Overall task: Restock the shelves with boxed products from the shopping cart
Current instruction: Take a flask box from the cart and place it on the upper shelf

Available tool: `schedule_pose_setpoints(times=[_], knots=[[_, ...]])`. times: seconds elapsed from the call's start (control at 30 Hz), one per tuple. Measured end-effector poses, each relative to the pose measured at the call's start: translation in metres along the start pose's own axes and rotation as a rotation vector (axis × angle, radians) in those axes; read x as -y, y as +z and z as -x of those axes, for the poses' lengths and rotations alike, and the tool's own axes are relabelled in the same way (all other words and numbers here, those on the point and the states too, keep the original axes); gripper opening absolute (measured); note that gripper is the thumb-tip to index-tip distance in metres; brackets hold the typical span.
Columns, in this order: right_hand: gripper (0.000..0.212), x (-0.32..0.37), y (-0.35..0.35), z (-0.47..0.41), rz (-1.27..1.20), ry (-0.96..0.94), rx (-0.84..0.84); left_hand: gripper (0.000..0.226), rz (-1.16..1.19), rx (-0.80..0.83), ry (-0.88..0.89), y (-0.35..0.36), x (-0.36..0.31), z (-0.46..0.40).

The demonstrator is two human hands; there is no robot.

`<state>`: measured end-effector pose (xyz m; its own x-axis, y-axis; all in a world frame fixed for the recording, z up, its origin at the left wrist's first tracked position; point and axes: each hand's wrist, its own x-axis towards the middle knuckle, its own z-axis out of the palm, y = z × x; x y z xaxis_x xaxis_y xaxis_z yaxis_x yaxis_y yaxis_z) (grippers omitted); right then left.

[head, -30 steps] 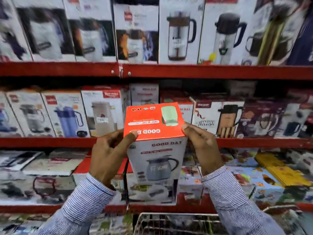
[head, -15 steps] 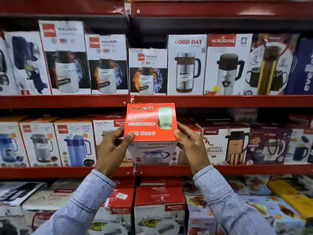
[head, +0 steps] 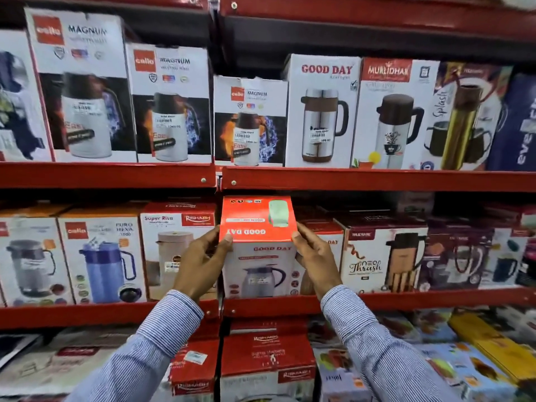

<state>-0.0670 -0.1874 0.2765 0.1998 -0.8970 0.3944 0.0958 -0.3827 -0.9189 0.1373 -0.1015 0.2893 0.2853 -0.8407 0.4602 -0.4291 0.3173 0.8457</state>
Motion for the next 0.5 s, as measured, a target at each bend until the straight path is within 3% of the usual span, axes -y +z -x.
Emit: schedule_pose_setpoints(times=[0.07, 0.2, 0.4, 0.5], knots=[[0.051, -0.004, 0.001, -0.008, 0.048, -0.002, 0.020, 0.054, 0.012, 0.006, -0.035, 0.001, 0.001, -0.008], [0.063, -0.008, 0.003, -0.027, 0.215, -0.021, 0.025, 0.019, -0.052, -0.023, -0.074, 0.004, 0.010, -0.026], [0.046, 0.000, 0.009, -0.048, 0.425, -0.111, -0.154, 0.019, -0.044, -0.149, -0.126, 0.019, 0.012, -0.035], [0.040, 0.002, 0.011, -0.056, 0.484, -0.105, -0.176, 0.035, -0.052, -0.206, -0.122, 0.031, 0.011, -0.033]])
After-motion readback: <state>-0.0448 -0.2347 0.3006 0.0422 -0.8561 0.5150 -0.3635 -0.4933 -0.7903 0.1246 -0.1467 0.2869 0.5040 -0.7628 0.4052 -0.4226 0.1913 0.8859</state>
